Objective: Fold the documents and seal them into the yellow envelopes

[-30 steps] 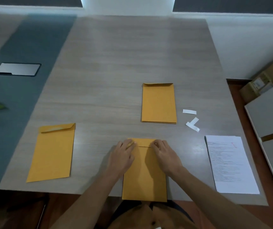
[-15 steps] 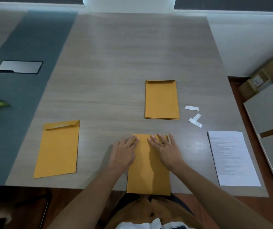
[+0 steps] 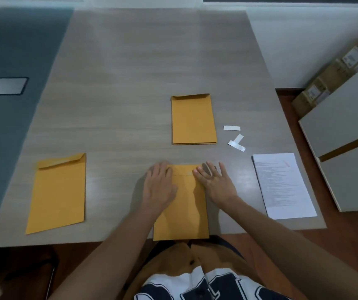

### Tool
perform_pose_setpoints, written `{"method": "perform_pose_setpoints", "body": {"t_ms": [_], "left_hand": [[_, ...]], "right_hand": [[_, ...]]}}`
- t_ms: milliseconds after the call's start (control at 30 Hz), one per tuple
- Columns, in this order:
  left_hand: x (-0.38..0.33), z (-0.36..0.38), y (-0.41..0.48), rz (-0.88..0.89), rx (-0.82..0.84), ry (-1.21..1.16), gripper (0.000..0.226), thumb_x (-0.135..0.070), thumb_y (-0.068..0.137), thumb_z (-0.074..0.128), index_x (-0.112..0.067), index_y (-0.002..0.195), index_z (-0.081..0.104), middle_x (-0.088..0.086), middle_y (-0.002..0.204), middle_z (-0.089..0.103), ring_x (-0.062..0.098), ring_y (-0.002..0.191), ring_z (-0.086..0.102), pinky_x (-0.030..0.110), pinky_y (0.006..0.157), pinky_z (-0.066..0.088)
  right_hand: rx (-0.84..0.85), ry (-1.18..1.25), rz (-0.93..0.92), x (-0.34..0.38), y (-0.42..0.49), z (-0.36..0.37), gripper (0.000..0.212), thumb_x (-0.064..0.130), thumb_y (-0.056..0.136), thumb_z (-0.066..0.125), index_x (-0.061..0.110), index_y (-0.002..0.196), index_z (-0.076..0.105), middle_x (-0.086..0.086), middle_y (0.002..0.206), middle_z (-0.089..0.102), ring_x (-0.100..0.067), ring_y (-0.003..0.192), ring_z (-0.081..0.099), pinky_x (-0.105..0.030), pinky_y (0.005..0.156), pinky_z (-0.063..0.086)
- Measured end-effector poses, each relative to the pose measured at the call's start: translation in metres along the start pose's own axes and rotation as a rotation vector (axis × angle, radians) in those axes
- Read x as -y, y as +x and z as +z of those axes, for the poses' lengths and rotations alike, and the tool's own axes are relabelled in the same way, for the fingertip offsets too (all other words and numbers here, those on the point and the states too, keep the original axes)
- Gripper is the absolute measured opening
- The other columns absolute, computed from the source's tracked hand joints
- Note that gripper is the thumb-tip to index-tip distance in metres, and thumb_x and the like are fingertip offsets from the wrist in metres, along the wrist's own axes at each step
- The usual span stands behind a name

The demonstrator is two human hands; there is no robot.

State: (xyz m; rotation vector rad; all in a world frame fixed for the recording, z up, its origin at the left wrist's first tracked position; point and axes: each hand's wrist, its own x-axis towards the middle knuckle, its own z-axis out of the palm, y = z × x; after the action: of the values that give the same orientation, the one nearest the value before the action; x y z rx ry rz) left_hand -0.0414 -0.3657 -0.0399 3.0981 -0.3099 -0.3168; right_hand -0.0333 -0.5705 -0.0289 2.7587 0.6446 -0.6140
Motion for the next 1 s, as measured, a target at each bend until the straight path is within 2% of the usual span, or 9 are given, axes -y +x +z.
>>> {"method": "perform_pose_setpoints", "body": {"t_ms": [100,167,333,433,500,633,700,833,1000], "left_hand": [[-0.018,0.005,-0.001,0.124,0.061,0.006,0.064,-0.042,0.094,0.041,-0.017,0.152,0.031,0.006,0.161,0.024,0.029,0.148,0.020,0.050,0.115,0.027],[-0.021,0.010,-0.005,0.094,0.107,0.033,0.064,-0.047,0.098,0.029,-0.023,0.157,0.018,0.000,0.165,0.011,0.029,0.151,0.008,0.053,0.119,0.014],[-0.001,0.017,-0.013,-0.002,0.124,0.101,0.064,-0.051,0.096,0.010,-0.032,0.157,0.003,-0.009,0.165,0.001,0.030,0.151,0.001,0.057,0.118,0.007],[0.012,0.018,-0.016,-0.048,0.111,0.087,0.075,-0.051,0.086,-0.008,-0.032,0.157,0.008,-0.011,0.164,0.006,0.029,0.151,0.003,0.057,0.118,0.008],[0.020,0.019,-0.017,-0.072,0.127,0.059,0.074,-0.052,0.087,-0.005,-0.031,0.157,0.009,-0.011,0.164,0.007,0.028,0.152,0.003,0.056,0.118,0.009],[0.019,0.023,-0.014,-0.088,0.165,0.045,0.063,-0.050,0.100,0.022,-0.028,0.157,0.005,-0.009,0.165,0.002,0.028,0.151,-0.003,0.053,0.120,0.007],[0.015,0.022,-0.014,-0.091,0.169,0.051,0.064,-0.050,0.101,0.022,-0.027,0.157,0.003,-0.008,0.165,0.000,0.027,0.151,-0.004,0.052,0.120,0.008],[0.016,0.022,-0.016,-0.065,0.165,0.088,0.063,-0.050,0.102,0.018,-0.025,0.157,-0.003,-0.007,0.165,-0.007,0.029,0.151,-0.008,0.052,0.120,0.007],[0.017,0.025,-0.018,-0.065,0.153,0.100,0.064,-0.049,0.102,0.018,-0.026,0.156,-0.007,-0.006,0.164,-0.010,0.031,0.151,-0.010,0.055,0.119,0.005]], "right_hand": [[0.005,0.001,-0.001,0.000,0.001,0.000,0.057,0.025,0.105,0.020,0.027,0.155,-0.007,0.005,0.164,-0.002,-0.027,0.150,-0.014,-0.056,0.119,-0.008],[0.017,-0.004,0.014,-0.001,0.001,0.001,0.057,0.027,0.105,0.019,0.028,0.155,-0.009,0.007,0.164,-0.004,-0.027,0.149,-0.014,-0.056,0.118,-0.009],[0.042,0.006,0.056,0.003,-0.001,0.004,0.057,0.031,0.105,0.016,0.029,0.154,-0.012,0.008,0.163,-0.009,-0.030,0.149,-0.014,-0.060,0.116,-0.006],[0.033,0.003,0.056,0.002,-0.002,0.005,0.057,0.031,0.105,0.017,0.029,0.154,-0.012,0.008,0.163,-0.009,-0.031,0.149,-0.014,-0.061,0.116,-0.006],[0.031,0.016,0.053,0.002,0.000,0.004,0.057,0.028,0.105,0.017,0.029,0.155,-0.009,0.007,0.163,-0.006,-0.030,0.149,-0.013,-0.061,0.116,-0.007],[0.012,0.068,0.074,0.012,0.005,-0.008,0.056,0.024,0.104,0.023,0.022,0.157,0.005,0.002,0.164,0.004,-0.028,0.150,-0.012,-0.055,0.119,-0.005],[-0.010,0.091,0.068,0.022,0.006,-0.012,0.058,0.021,0.103,0.025,0.018,0.157,0.004,-0.001,0.165,0.002,-0.028,0.150,-0.013,-0.051,0.120,-0.005],[-0.065,0.160,-0.059,0.042,0.013,-0.015,0.066,0.015,0.102,0.030,0.020,0.155,-0.009,0.000,0.164,-0.010,-0.024,0.150,-0.014,-0.045,0.122,-0.006],[-0.024,0.101,-0.113,0.048,0.026,-0.005,0.063,0.021,0.103,0.025,0.025,0.155,-0.010,0.004,0.164,-0.010,-0.020,0.150,-0.013,-0.048,0.120,-0.005]]}}
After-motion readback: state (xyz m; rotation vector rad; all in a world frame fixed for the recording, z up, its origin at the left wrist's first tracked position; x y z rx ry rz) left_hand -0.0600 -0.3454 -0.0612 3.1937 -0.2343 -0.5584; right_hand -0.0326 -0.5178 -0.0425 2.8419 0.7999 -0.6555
